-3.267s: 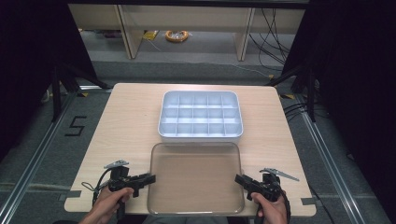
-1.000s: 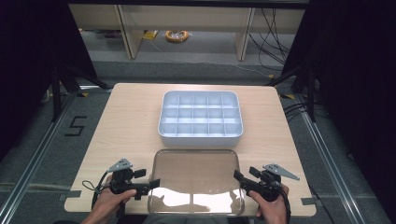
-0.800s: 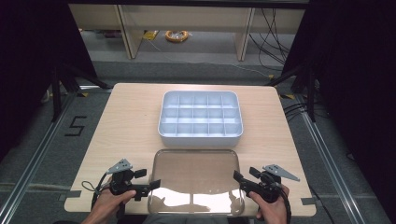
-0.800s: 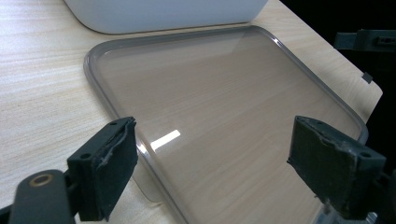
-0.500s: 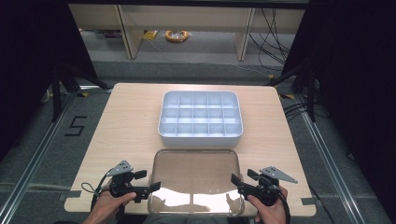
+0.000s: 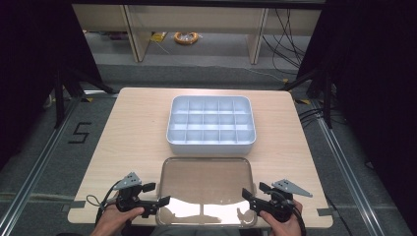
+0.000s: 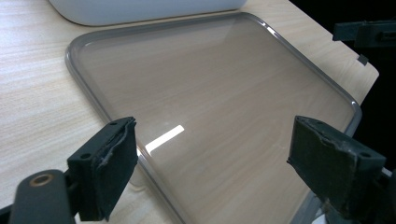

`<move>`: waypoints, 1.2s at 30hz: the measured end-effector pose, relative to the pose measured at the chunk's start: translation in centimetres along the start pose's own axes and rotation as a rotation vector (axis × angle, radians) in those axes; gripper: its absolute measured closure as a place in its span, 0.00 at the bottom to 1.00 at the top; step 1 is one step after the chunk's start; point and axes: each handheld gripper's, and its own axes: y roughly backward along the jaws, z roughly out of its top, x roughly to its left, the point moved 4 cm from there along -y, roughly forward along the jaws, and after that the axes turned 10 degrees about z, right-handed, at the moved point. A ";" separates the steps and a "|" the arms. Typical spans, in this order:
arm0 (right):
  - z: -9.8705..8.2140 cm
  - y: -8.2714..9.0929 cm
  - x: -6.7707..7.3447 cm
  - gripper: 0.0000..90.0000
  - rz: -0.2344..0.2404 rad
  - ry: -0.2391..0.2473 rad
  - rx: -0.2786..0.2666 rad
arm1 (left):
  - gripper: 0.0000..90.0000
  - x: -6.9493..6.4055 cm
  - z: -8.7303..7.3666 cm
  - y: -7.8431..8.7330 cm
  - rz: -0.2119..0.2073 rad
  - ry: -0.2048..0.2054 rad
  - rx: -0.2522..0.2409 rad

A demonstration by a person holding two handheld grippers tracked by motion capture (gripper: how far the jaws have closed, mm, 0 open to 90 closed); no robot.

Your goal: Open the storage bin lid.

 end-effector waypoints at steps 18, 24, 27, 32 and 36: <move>-1.6 1.0 0.5 0.26 0.018 0.083 0.044 | 0.16 -0.8 -1.0 1.1 -0.024 0.007 0.012; -2.2 1.4 0.7 0.26 0.011 0.065 0.061 | 0.16 -1.0 -1.4 1.6 -0.023 0.008 0.024; -2.5 1.6 0.7 0.26 0.012 0.084 0.075 | 0.16 -1.1 -1.6 1.8 -0.020 0.009 0.024; -3.0 1.9 1.0 0.26 0.011 0.065 0.056 | 0.16 -1.1 -1.8 2.1 -0.019 0.008 0.020; -3.1 2.4 0.8 0.26 -0.004 0.060 0.066 | 0.16 -0.9 -1.8 2.1 -0.024 0.010 0.020</move>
